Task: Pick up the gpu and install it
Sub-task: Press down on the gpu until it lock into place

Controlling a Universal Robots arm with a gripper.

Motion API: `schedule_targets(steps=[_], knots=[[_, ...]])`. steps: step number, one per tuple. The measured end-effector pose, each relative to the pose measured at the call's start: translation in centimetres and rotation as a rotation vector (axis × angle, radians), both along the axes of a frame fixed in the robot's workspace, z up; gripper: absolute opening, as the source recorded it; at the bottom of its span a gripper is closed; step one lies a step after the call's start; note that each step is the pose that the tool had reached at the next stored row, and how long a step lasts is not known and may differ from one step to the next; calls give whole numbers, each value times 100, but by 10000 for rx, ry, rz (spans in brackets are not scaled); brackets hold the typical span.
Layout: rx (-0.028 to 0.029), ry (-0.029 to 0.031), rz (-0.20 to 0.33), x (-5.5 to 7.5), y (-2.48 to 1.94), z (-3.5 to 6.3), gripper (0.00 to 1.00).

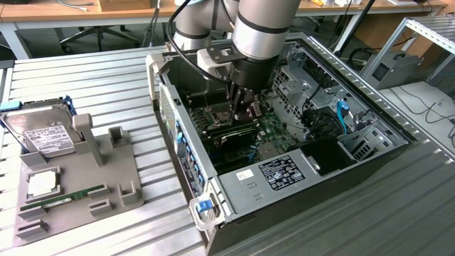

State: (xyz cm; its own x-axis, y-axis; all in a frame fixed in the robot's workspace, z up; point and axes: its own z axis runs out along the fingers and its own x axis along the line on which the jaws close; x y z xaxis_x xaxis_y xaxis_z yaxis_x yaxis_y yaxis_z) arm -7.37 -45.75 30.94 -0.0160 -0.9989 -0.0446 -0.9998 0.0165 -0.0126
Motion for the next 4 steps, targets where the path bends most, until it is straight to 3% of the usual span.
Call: schedule_targets(steps=[4], knots=[[-4,1,0,0,0,2,11]])
